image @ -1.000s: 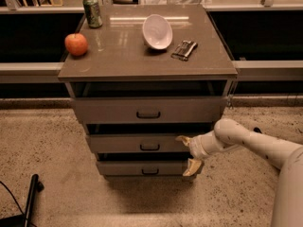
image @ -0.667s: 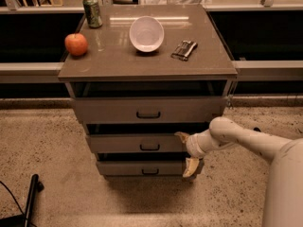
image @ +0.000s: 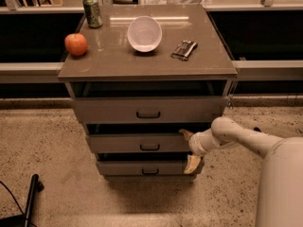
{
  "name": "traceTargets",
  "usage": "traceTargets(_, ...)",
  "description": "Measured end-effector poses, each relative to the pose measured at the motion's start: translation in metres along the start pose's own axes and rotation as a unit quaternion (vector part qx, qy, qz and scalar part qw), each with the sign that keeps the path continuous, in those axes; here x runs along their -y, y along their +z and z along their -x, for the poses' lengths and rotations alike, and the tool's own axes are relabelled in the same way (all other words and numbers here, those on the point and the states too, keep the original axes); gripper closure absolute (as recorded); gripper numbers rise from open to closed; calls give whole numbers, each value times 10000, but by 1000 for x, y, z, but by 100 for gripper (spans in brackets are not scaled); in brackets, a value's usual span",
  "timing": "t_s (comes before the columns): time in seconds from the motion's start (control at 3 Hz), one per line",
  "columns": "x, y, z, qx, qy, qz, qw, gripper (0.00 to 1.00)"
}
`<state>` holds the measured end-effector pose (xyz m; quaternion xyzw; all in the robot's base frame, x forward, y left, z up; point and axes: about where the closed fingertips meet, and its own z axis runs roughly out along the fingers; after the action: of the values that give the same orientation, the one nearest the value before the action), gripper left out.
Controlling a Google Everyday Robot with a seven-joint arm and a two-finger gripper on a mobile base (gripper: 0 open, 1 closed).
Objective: Open middle drawer
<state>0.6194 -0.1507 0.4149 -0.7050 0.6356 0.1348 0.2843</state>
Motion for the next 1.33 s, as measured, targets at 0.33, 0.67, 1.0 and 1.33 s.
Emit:
traceTargets(0.33,9,-3,-15,-85,183,-201,9996,0)
traceTargets(0.67,16,-2,-29,-200,349,-324,9987,0)
traceTargets(1.0,18,-2,-33,-229,398,-356,9983,17)
traceTargets(1.33,21,-7,-26,-312,274,-422,9982,40)
